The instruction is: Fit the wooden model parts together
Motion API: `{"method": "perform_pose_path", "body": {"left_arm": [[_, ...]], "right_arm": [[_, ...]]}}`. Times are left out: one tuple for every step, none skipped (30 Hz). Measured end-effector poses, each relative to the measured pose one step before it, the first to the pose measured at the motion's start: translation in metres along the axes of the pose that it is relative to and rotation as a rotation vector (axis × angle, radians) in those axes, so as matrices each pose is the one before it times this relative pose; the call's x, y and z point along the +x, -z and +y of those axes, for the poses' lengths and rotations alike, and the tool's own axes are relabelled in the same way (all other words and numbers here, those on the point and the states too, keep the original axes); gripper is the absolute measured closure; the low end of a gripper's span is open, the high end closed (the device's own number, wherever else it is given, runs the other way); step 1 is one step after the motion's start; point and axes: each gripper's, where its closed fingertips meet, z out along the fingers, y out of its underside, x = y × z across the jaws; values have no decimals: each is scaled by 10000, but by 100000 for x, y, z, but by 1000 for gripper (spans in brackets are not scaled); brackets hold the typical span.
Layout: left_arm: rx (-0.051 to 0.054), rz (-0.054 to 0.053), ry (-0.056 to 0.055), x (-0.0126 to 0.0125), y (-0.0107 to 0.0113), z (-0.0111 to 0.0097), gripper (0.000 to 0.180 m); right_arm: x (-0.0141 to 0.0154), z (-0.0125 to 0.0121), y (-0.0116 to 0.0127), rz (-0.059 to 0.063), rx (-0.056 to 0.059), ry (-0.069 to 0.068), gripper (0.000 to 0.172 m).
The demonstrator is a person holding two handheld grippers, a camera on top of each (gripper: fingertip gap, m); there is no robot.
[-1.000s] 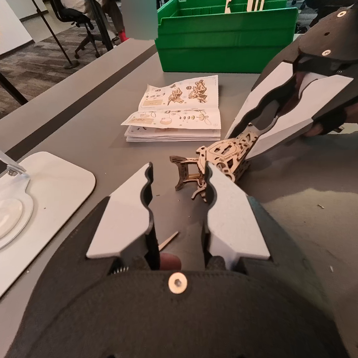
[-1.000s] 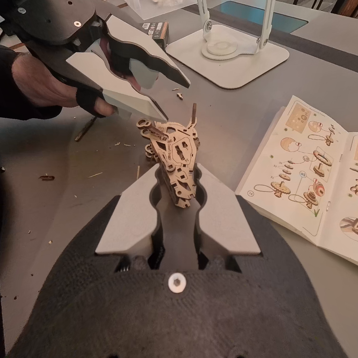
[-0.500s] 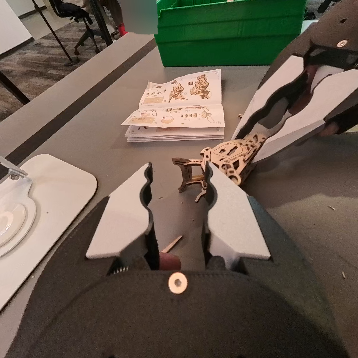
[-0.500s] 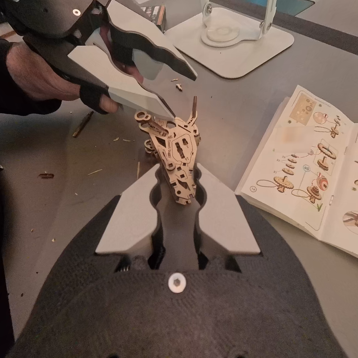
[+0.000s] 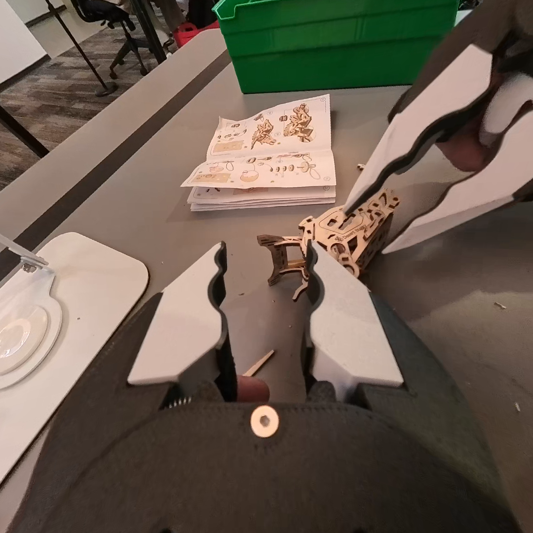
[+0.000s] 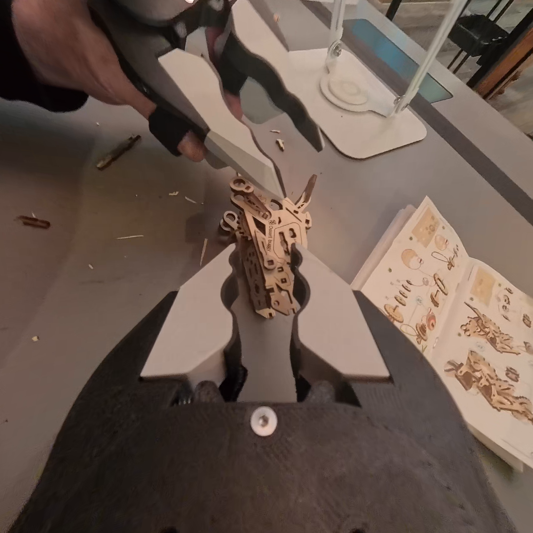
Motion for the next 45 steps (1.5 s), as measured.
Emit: {"method": "perform_pose_path", "body": {"left_arm": [[99, -15, 36, -29, 55, -194, 128], [-59, -16, 5, -36, 26, 21, 128], [-24, -7, -46, 9, -9, 45, 129], [15, -2, -2, 11, -1, 4, 129], [10, 4, 35, 9, 0, 16, 129], [11, 6, 32, 14, -3, 2, 129], [8, 22, 32, 25, -4, 18, 129], [-1, 2, 29, 6, -10, -1, 130], [1, -20, 2, -29, 4, -10, 129], [2, -16, 28, -33, -10, -2, 129], [-3, 12, 80, -17, 9, 23, 128], [2, 33, 104, -9, 24, 30, 128], [-2, 3, 58, -41, 27, 62, 128], [28, -18, 1, -43, 91, 7, 128], [43, -34, -4, -51, 112, -23, 128], [29, -44, 16, -91, 134, -26, 128], [53, 7, 28, -21, 148, -55, 128], [64, 72, 13, 77, 116, -75, 128], [11, 34, 7, 43, 61, -3, 128], [-18, -32, -22, -65, 41, 16, 128], [76, -62, -37, -112, 99, -180, 128], [166, -23, -37, -47, 164, -371, 128], [151, 30, -24, 46, 162, -394, 128], [170, 95, -39, 198, 182, -399, 128], [248, 137, -92, 331, 253, -487, 127], [220, 59, -144, 292, 286, -447, 126], [115, 41, -167, 304, 242, -276, 125], [34, 147, -216, 489, 174, -139, 124], [49, 52, -312, 405, 174, -147, 123], [92, -27, -445, 334, 177, -172, 123], [-69, -46, -492, 304, 30, 60, 123], [-202, 14, -471, 374, -96, 284, 122], [-178, 17, -370, 352, -147, 297, 121], [-36, -41, -247, 226, -104, 124, 121], [47, 14, -158, 254, -73, -7, 122], [-40, 19, -139, 221, -109, 84, 123], [-104, -90, -161, 45, -146, 172, 124], [-86, 2, -160, 172, -150, 145, 125], [-192, 85, -62, 255, -223, 324, 127], [-291, 53, 91, 165, -300, 490, 127], [-198, 70, 173, 184, -270, 406, 127], [-113, 74, 242, 143, -169, 276, 130], [-100, -80, 299, -131, -124, 244, 135], [-40, -17, 325, -53, -110, 145, 139], [7, 112, 312, 111, -79, 55, 140]], "right_arm": [[67, 213, -279, 70, -130, 36, 141], [81, 45, -116, 17, -18, -53, 143], [72, -76, 11, -28, 37, -73, 145], [65, -9, 0, -18, -14, -52, 147], [47, 7, -9, -6, -6, -56, 148], [4, -7, 2, -17, -4, -54, 148], [-7, 6, -1, -2, -8, -1, 148], [5, 9, 7, 9, 5, 10, 149], [-9, -12, 3, -17, 23, -30, 148], [-14, -6, 22, -44, 29, -65, 148], [-38, -38, 38, -68, 40, -97, 148], [5, -52, 55, -42, 55, -107, 146], [69, -31, 73, 27, 44, -49, 142], [97, 16, 102, 68, 13, 30, 140], [83, 19, 140, 54, 12, 26, 139], [72, -62, 191, 5, 72, -24, 139], [21, -120, 212, -47, 126, -55, 139], [34, -43, 160, -51, 73, -62, 139], [80, 133, 63, -10, -42, -49, 140], [51, 206, -4, -5, -95, -28, 140], [39, 125, -10, -6, -54, -24, 140], [84, 62, 32, 12, -5, -35, 139], [113, 103, 75, 11, -26, -63, 138], [133, 142, 79, -14, -29, -110, 136], [75, 76, 103, -55, 31, -148, 134], [-14, 75, 75, -100, 42, -146, 132], [-29, 140, 1, -77, -12, -86, 132], [-5, 136, -37, 0, -31, 0, 132], [-35, 102, -78, 2, -25, 18, 132], [-74, 121, -121, -45, -47, -30, 134], [-67, 125, -134, -47, -47, -40, 134], [-53, 99, -114, -34, -33, -19, 136], [-72, 40, -80, -39, -23, -14, 137], [-44, -39, -44, -11, 10, -8, 138], [-13, -66, -13, 9, 22, 8, 139], [-30, -19, -15, 3, -6, 21, 140], [-22, 24, -35, 8, -28, 25, 140], [-5, 50, -25, 7, -21, 14, 141], [-25, 24, -22, -8, -3, -12, 141], [-35, 32, -18, -16, 4, -23, 141], [-28, 16, -19, -10, 8, -7, 142], [-39, -6, -19, -7, 17, 4, 144], [-49, 8, -27, -8, 10, -2, 145], [-15, 6, -35, 11, 6, 3, 145], [-9, -9, -13, 20, 12, 12, 145]]}}
